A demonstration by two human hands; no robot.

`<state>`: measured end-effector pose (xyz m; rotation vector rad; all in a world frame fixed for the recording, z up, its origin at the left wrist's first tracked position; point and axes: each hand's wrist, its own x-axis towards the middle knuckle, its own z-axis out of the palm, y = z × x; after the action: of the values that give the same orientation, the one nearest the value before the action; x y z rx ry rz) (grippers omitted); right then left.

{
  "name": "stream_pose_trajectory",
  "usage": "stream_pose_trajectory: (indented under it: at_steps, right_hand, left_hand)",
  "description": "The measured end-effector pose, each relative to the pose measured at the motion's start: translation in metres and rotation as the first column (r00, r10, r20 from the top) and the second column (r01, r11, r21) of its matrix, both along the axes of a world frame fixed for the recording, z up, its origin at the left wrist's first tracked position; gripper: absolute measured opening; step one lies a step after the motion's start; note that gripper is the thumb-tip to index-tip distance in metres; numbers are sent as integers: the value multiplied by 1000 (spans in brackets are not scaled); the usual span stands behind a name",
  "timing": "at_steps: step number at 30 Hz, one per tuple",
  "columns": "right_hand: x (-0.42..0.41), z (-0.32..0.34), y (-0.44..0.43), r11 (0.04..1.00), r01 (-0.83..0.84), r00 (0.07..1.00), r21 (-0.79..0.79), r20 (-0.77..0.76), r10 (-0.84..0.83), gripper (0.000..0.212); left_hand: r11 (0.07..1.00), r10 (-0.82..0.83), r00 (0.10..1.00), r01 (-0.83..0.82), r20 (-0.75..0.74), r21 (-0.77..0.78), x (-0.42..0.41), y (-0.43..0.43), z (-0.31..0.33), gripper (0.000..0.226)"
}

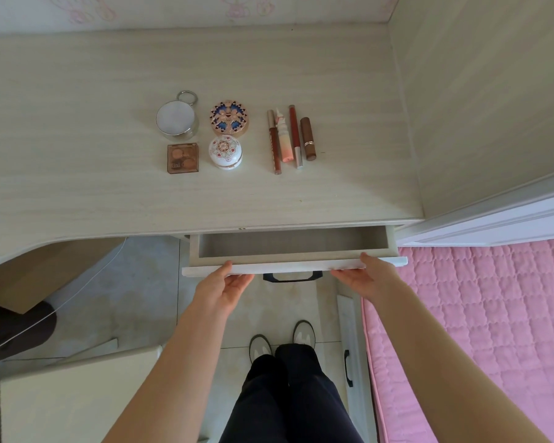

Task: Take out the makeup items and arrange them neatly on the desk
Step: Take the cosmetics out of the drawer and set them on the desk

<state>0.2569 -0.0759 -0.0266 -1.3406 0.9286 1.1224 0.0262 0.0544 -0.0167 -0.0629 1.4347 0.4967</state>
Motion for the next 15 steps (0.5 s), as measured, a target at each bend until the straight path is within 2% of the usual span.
stream_pose_trajectory:
  at_steps: [3, 8, 13, 15]
  right_hand:
    - [7, 0, 9, 994, -86, 996, -72, 21, 88, 32]
    - [13, 2, 20, 988, -129, 990, -87, 46, 133, 31]
    - [20, 7, 29, 991, -126, 990, -44, 57, 128, 19]
    - [22, 8, 33, 992, -122, 991, -39, 56, 124, 20]
  left_hand:
    - [1000, -14, 1000, 14, -9, 11, 2, 4, -3, 8]
    - [999, -28, 999, 29, -26, 37, 10, 15, -4, 9]
    - [996, 66, 998, -66, 1, 52, 20, 20, -4, 14]
    - [993, 98, 995, -98, 8, 65, 24, 22, -4, 17]
